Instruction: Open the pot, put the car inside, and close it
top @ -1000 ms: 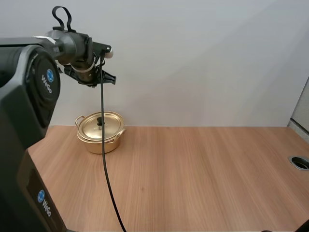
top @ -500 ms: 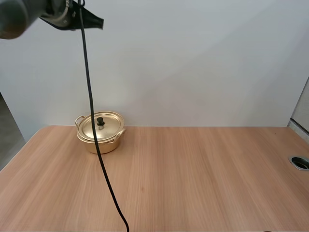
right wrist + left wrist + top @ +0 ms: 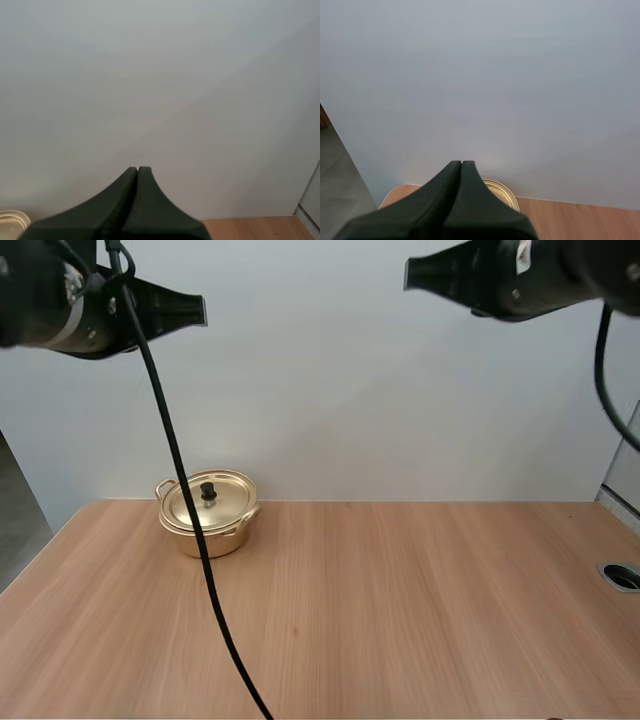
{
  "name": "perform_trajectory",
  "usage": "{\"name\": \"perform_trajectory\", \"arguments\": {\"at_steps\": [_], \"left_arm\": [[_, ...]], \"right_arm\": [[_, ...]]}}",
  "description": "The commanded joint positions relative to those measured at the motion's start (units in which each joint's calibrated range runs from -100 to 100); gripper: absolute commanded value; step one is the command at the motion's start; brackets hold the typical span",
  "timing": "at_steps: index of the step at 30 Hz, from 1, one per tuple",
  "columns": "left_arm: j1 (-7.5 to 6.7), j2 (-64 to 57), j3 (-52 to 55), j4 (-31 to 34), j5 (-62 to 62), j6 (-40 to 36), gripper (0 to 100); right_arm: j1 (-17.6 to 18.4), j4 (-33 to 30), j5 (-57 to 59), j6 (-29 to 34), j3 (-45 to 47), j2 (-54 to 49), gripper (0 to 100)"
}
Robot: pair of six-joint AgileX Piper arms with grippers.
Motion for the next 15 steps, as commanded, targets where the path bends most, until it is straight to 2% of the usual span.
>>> {"name": "perform_trajectory", "arguments": {"at_steps": [1, 5, 9, 11, 15], "left_arm": [[-0.04, -15.0, 39.9, 0.5, -42.0, 0.0, 0], [-0.04, -26.6, 55.6, 1.3, -49.3, 0.0, 0], [-0.04, -35.7, 64.9, 2.1, -49.3, 0.0, 0], [-0.04, -39.5, 68.3, 2.1, -49.1, 0.0, 0], [-0.04, -44.5, 71.1, 2.2, -47.5, 0.3, 0]], "right_arm": [[0.0, 0.0, -7.4, 0.1, 40.5, 0.0, 0], [0.0, 1.5, -9.6, 1.5, 46.0, -1.0, 0], [-0.3, 1.6, -12.0, 1.5, 50.2, -7.3, 0], [-1.5, 0.6, -15.9, 1.5, 52.5, -12.2, 0], [-6.1, -1.3, -28.3, 1.5, 57.0, -20.4, 0]]}}
